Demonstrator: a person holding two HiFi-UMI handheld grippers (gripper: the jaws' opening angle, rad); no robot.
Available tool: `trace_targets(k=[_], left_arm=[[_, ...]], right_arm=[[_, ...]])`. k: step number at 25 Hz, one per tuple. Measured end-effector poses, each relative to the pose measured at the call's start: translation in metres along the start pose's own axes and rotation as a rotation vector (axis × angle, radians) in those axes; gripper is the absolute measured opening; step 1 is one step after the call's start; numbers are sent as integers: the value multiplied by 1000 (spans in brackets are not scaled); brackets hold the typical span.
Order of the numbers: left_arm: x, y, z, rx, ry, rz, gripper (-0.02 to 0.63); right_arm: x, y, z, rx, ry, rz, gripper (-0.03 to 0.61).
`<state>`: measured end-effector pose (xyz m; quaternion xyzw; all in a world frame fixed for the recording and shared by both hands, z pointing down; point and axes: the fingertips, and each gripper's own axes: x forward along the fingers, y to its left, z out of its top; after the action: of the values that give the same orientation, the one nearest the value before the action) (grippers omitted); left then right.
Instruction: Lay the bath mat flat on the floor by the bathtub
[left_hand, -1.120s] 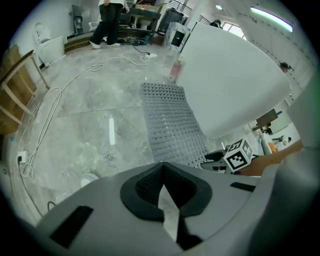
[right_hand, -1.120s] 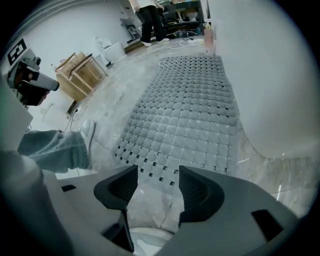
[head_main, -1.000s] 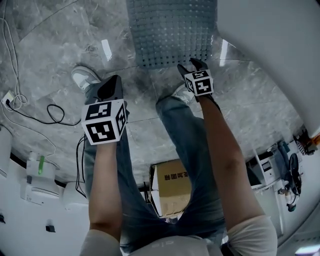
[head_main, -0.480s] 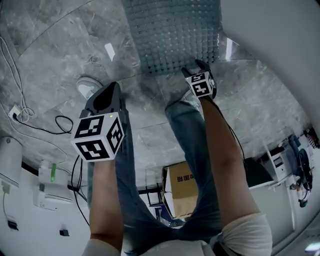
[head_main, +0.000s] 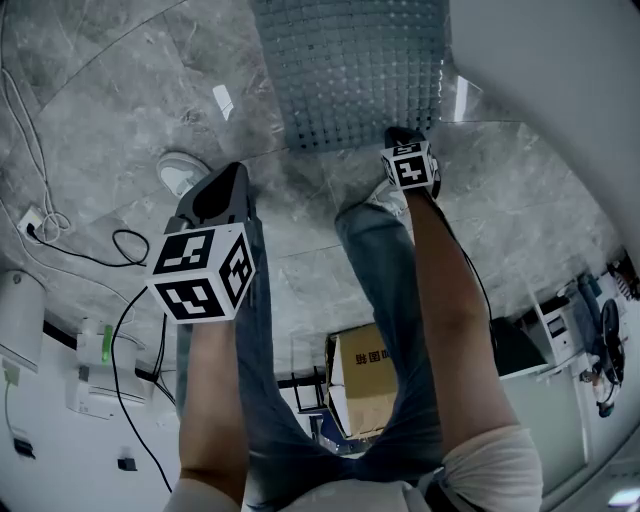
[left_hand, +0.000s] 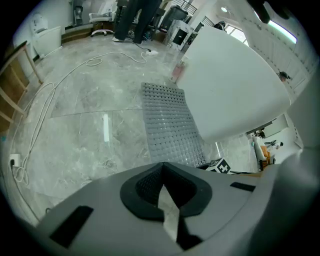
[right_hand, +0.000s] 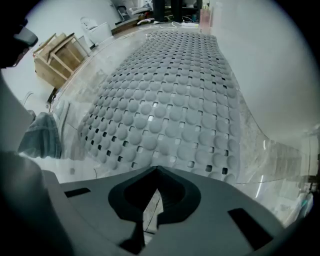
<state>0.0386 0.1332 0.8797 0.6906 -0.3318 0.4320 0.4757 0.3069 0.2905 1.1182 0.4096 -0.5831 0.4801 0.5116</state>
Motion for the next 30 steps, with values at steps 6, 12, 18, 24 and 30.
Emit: trace_targets(k=[6, 12, 18, 24, 30], left_arm=[[3, -4, 6, -1, -14, 6, 16], [2, -7, 7, 11, -16, 11, 16], [0, 3, 8, -8, -20, 32, 17], [2, 4, 11, -12, -24, 29, 17], [2, 3, 8, -14, -22, 23, 17]], right_arm=[[-4, 10, 0, -67, -32, 35, 78], [-12, 20, 53, -106, -174, 50, 44], [5, 25, 40, -65, -125, 66, 25], [5, 32, 28, -113, -61, 70, 23], [7, 39, 9, -121, -38, 94, 23]])
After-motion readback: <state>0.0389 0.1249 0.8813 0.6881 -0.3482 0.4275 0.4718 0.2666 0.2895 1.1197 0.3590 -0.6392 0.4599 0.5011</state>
